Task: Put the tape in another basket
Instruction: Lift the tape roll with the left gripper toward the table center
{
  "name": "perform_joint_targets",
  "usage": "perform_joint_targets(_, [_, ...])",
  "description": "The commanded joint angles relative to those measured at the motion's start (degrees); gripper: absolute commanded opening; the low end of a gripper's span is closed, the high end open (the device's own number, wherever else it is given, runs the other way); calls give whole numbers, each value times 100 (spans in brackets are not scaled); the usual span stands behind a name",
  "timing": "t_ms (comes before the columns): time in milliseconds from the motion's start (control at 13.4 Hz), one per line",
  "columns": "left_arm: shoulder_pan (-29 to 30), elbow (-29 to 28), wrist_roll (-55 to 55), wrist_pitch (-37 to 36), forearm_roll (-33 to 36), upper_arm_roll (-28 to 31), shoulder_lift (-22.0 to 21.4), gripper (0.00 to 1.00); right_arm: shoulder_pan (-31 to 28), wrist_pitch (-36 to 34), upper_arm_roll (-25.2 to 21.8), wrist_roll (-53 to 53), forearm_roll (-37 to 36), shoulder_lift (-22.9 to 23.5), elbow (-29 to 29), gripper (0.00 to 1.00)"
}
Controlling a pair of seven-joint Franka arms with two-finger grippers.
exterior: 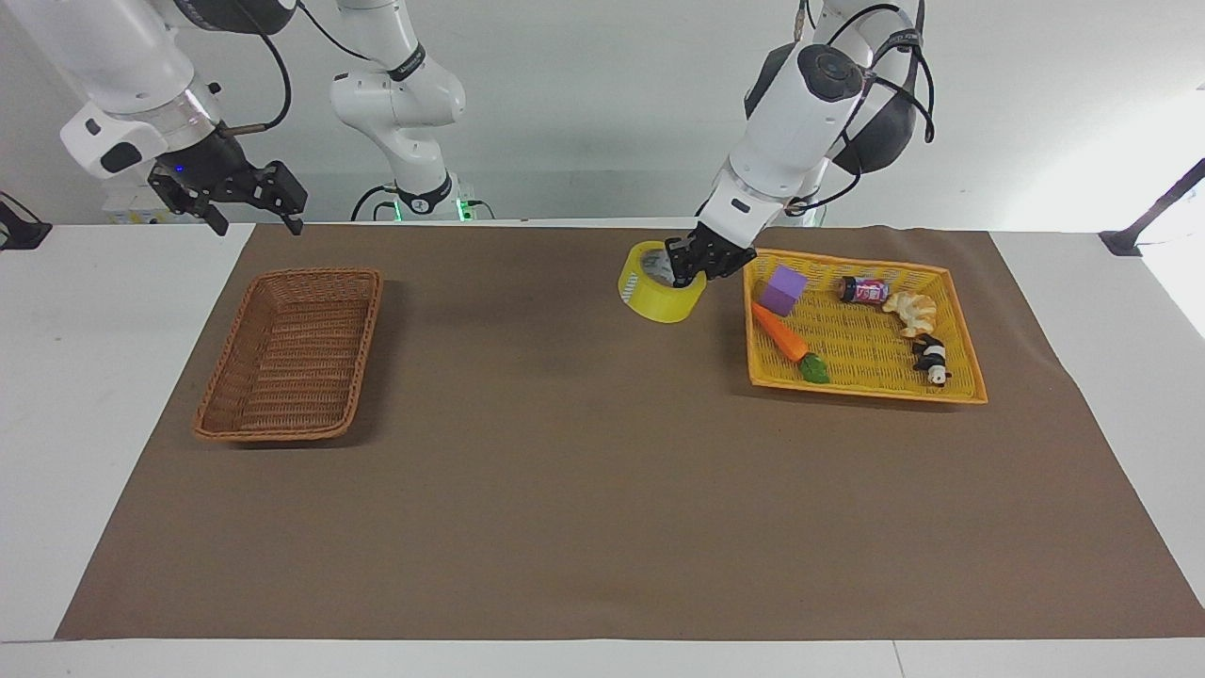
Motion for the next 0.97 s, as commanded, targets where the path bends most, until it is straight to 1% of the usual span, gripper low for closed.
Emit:
perform_joint_targets(0, [7, 137, 96, -120, -108, 43, 48, 0, -17, -25, 22, -19, -27, -102, -95, 100])
perform_joint_targets(374, [7, 92, 87, -147, -108, 52, 30, 0, 17, -8, 31, -46, -1, -102, -95, 100])
perform_joint_targets(449, [7, 75, 79, -155, -108, 52, 30, 0, 18, 1, 109, -168, 17, -110, -113, 100])
perform_joint_targets(523, [16, 66, 79, -173, -108, 52, 22, 0, 18, 1, 205, -630, 243, -154, -226, 100])
perform_joint_targets(598, [68, 49, 96, -173, -99, 52, 21, 0, 18, 1, 250, -922, 698, -154, -236, 100])
perform_joint_targets(673, [69, 31, 96, -155, -99, 52, 13, 0, 18, 27, 268, -951, 1216, -154, -262, 100])
perform_joint_targets(748, [69, 22, 87, -164, -99, 52, 13, 0, 26, 54, 355, -864, 1647, -172, -323, 100])
perform_joint_targets(822, [77, 22, 96, -164, -99, 52, 13, 0, 18, 80, 539, -576, 2113, -181, -367, 100])
perform_joint_targets(897, [77, 22, 96, -173, -99, 52, 13, 0, 18, 289, 567, -356, 2787, -250, -655, 100])
